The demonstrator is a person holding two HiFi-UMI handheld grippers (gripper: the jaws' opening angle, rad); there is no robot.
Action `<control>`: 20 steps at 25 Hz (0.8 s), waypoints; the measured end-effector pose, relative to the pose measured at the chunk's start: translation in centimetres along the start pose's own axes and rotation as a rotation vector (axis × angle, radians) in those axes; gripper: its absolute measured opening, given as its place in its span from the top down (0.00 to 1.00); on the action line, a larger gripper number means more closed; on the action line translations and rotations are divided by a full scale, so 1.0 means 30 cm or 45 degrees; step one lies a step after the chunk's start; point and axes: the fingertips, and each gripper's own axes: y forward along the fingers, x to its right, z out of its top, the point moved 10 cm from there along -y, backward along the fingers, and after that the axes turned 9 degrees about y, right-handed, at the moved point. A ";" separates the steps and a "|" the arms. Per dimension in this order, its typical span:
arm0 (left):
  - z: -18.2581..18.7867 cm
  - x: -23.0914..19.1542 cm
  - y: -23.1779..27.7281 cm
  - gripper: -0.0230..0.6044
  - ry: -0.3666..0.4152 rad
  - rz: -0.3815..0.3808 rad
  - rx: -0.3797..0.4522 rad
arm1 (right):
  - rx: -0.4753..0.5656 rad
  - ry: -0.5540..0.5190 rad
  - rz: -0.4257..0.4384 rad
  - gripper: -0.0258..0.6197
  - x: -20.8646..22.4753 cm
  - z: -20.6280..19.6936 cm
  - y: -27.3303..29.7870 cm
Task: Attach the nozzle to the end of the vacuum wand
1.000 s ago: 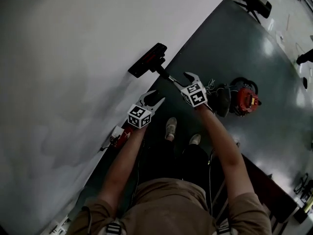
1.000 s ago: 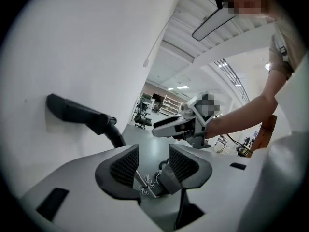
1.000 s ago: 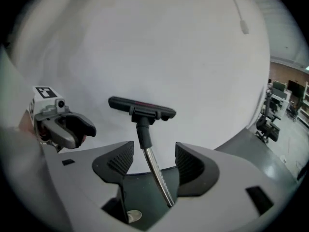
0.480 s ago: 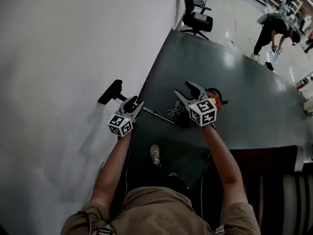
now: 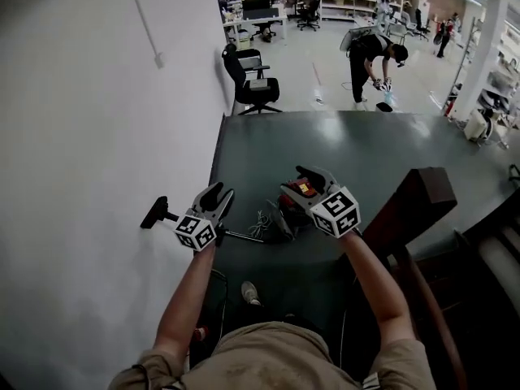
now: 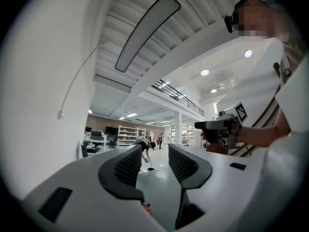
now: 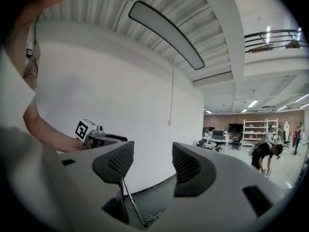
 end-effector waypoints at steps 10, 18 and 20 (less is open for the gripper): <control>0.014 0.222 -0.102 0.67 0.123 -0.162 -0.034 | 0.003 0.176 -0.244 0.57 0.055 -0.185 -0.472; -0.240 0.274 -0.193 0.67 0.011 -0.259 -0.189 | -0.157 0.197 -0.500 0.72 -0.004 -0.426 -0.600; -0.280 0.288 -0.198 0.67 -0.022 -0.280 -0.195 | -0.136 0.174 -0.527 0.74 -0.057 -0.442 -0.596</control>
